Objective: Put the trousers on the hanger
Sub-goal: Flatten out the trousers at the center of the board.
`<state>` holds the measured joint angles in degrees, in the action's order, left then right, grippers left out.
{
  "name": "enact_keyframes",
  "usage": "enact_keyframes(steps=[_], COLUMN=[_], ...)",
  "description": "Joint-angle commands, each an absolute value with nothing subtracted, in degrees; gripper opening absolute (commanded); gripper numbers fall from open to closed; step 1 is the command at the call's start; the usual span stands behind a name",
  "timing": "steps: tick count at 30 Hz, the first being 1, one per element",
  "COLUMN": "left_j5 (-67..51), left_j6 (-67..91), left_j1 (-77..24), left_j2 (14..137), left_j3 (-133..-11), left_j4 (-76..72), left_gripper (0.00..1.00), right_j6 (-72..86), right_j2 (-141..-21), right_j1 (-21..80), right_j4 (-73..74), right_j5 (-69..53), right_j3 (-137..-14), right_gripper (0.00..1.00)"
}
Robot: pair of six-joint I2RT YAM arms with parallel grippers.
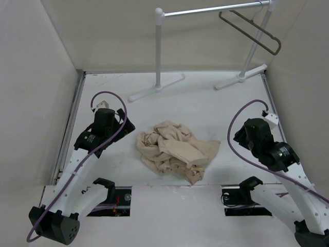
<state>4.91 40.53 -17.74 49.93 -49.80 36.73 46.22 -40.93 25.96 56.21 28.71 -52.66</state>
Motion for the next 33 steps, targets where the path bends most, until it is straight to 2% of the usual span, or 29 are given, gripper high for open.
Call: enact_keyframes(steps=[1, 3, 4, 5, 7, 11, 12, 13, 14, 15, 17, 18, 19, 20, 22, 23, 26, 28, 30, 33], left_j5=[5.01, 5.62, 5.8, 6.15, 11.47, 12.84, 10.92, 9.59, 8.28, 7.39, 7.21, 7.38, 7.56, 6.6, 5.2, 4.23, 3.87, 3.87, 3.34, 3.16], left_j6=[39.55, 39.81, 39.99, 40.16, 41.65, 42.36, 41.67, 40.79, 40.52, 40.26, 39.73, 39.73, 39.73, 39.9, 40.08, 39.73, 39.11, 38.32, 38.41, 38.76], left_j1=[-16.92, -17.35, -17.79, -17.97, -17.62, -17.36, -18.23, -18.76, -19.28, -19.81, -21.57, -22.36, -22.98, -24.2, -25.7, -26.84, -27.9, -28.78, -29.4, -30.27], left_j2=[50.01, 49.75, 49.14, 48.43, 45.2, 44.99, 45.78, 46.57, 48.06, 49.82, 52.46, 53.08, 53.87, 55.01, 56.77, 59.47, 64.49, 68.1, 70.74, 69.62], left_j3=[-51.68, -50.28, -49.49, -49.05, -47.9, -47.81, -47.38, -46.85, -46.41, -45.97, -44.57, -43.95, -43.25, -41.76, -40.87, -40.7, -40.61, -40.52, -41.22, -42.18], left_j4=[34.55, 32.36, 30.86, 30.15, 29.36, 29.45, 27.79, 26.56, 26.28, 26.37, 25.76, 25.4, 24.79, 22.52, 19.7, 17.08, 14.34, 12.31, 10.38, 10.45], left_gripper=[1.0, 1.0, 1.0, 1.0, 1.0, 1.0, 0.72, 0.44, 0.25, 0.22, 0.25, 0.31, 0.4, 0.61, 0.7, 0.74, 0.73, 0.66, 0.47, 0.25], right_j6=[43.34, 42.8, 42.72, 42.71, 42.89, 43.24, 43.5, 43.42, 43.07, 42.98, 42.89, 42.89, 43.15, 44.2, 47.26, 48.76, 51.49, 52.99, 54.14, 54.4], right_j2=[-37.36, -36.22, -35.69, -35.42, -35.07, -35.77, -35.95, -36.21, -36.65, -37.09, -38.75, -39.72, -40.16, -40.6, -40.26, -40.17, -41.57, -43.41, -46.3, -49.73], right_j1=[25.45, 24.48, 24.21, 24.13, 24.12, 25.87, 27.01, 28.24, 30.17, 31.84, 35.53, 37.29, 38.44, 41.06, 42.57, 42.67, 40.92, 40.3, 39.43, 36.79], right_j4=[53.18, 53.09, 52.82, 52.82, 52.56, 52.38, 52.03, 51.77, 51.33, 50.98, 50.8, 51.06, 51.33, 51.42, 51.33, 51.24, 50.28, 49.22, 44.33, 36.07], right_j5=[26.55, 24.44, 23.3, 22.77, 20.23, 15.66, 14.17, 12.76, 11.35, 10.55, 9.41, 9.32, 9.4, 10.62, 13.17, 13.97, 13.98, 12.66, 11.61, 9.41], right_j3=[-51.86, -51.42, -51.07, -50.98, -50.54, -50.63, -50.63, -50.97, -51.85, -52.29, -52.73, -52.82, -52.82, -52.13, -50.2, -48.97, -46.16, -44.13, -40.62, -37.89], right_gripper=[0.45, 0.35, 0.24, 0.21, 0.05, 0.01, 0.02, 0.03, 0.06, 0.1, 0.2, 0.29, 0.35, 0.54, 0.66, 0.69, 0.72, 0.72, 0.72, 0.73])
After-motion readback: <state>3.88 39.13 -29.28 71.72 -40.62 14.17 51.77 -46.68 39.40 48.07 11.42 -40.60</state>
